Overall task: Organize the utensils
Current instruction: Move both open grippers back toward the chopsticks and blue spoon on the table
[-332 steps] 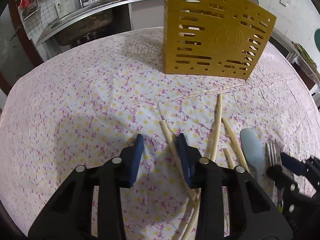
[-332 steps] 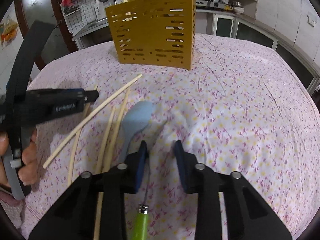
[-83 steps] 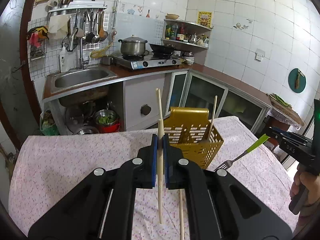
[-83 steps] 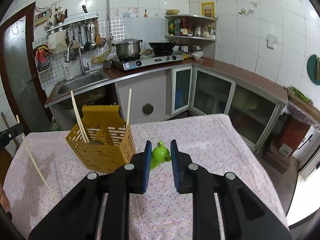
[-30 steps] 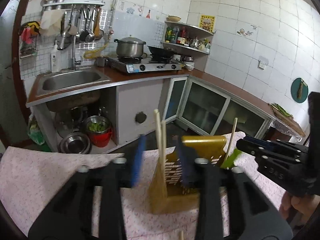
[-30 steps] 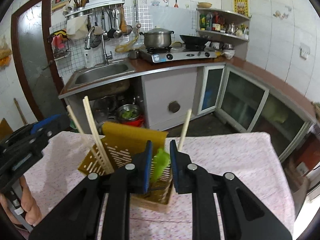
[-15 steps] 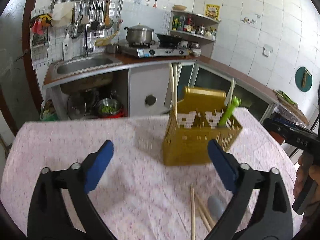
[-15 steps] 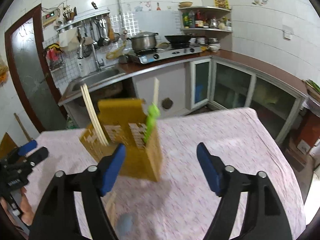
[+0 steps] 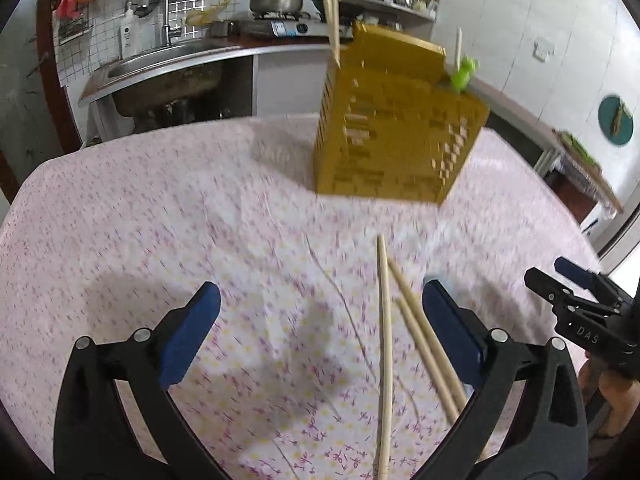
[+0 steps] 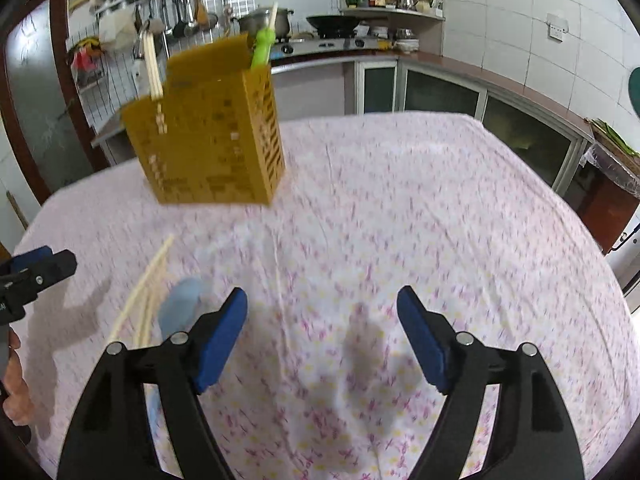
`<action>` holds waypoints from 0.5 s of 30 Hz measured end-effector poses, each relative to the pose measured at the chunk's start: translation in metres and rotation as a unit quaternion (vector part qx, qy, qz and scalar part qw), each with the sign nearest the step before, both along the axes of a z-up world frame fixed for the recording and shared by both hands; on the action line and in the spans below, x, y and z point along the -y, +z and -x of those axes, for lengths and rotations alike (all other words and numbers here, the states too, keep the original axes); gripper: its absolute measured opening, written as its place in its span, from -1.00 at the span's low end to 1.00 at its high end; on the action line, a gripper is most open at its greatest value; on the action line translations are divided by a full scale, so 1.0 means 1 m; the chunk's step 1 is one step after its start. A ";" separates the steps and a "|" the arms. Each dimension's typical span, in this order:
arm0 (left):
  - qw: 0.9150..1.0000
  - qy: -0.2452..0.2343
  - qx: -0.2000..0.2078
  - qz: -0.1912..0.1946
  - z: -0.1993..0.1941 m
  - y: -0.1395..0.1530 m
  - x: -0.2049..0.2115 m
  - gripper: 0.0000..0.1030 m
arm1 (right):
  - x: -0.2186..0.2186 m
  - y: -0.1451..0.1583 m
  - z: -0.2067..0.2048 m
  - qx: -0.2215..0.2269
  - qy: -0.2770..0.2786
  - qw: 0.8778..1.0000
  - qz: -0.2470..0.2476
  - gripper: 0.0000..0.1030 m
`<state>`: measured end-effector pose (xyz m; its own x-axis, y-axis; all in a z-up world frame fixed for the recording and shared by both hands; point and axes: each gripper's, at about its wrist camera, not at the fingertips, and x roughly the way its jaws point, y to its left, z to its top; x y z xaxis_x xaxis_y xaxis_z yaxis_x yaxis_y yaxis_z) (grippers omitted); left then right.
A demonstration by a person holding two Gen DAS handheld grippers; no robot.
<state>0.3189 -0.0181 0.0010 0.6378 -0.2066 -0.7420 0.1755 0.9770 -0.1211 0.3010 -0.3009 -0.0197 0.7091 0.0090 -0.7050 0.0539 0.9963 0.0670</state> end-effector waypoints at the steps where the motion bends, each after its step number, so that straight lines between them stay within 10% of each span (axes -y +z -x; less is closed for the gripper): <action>1: 1.000 -0.004 0.000 -0.009 0.002 -0.006 0.004 0.90 | -0.001 -0.004 0.002 -0.002 0.001 1.000 0.001 0.48; 6: 0.999 -0.020 -0.011 -0.031 -0.001 -0.025 0.016 0.88 | -0.001 -0.016 0.005 -0.012 -0.004 1.000 0.020 0.48; 15: 0.998 -0.042 -0.029 -0.032 -0.014 -0.036 0.032 0.24 | 0.007 -0.020 0.002 -0.019 -0.019 1.000 0.002 0.48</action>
<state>0.3325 -0.0500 -0.0354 0.5764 -0.2087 -0.7901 0.2516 0.9652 -0.0714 0.2991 -0.3078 -0.0400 0.6819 -0.0200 -0.7312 0.0938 0.9938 0.0603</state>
